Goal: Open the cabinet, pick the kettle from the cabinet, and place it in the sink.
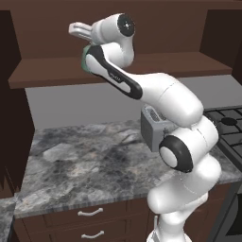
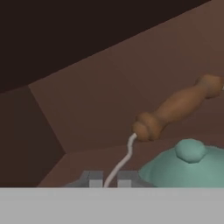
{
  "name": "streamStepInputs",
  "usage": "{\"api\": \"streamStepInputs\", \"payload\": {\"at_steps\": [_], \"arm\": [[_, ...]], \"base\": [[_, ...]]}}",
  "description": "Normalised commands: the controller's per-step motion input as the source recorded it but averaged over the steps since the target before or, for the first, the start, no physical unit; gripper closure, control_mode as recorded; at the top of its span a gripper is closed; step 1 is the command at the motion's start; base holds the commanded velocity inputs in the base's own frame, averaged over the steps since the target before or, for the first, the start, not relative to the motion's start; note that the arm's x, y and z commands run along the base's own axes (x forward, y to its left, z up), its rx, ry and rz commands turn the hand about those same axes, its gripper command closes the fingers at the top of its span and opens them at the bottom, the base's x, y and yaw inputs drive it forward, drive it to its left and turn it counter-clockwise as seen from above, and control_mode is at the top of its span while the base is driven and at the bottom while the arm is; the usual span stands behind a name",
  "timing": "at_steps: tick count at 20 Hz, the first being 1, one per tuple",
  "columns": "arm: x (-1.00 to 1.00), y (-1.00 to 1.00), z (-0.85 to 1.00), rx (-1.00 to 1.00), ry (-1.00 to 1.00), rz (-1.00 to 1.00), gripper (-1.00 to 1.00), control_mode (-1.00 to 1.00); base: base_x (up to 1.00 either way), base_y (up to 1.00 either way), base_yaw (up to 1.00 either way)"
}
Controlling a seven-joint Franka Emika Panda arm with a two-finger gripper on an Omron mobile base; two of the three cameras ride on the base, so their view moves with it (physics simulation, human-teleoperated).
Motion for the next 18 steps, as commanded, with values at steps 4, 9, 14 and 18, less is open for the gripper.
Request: {"api": "streamStepInputs", "payload": {"at_steps": [4,9,14,18], "arm": [[-0.50,-0.12,0.00,0.12,-0.04,0.00,1.00,-1.00],[-0.54,-0.12,0.05,0.11,0.00,0.00,1.00,-1.00],[-0.56,-0.14,0.10,0.04,0.00,-0.01,1.00,-1.00],[-0.58,-0.15,0.09,0.01,0.00,0.00,1.00,-1.00]], "base": [[0.00,0.00,0.00],[0.00,0.00,0.00],[0.00,0.00,0.00],[0.00,0.00,0.00]]}}
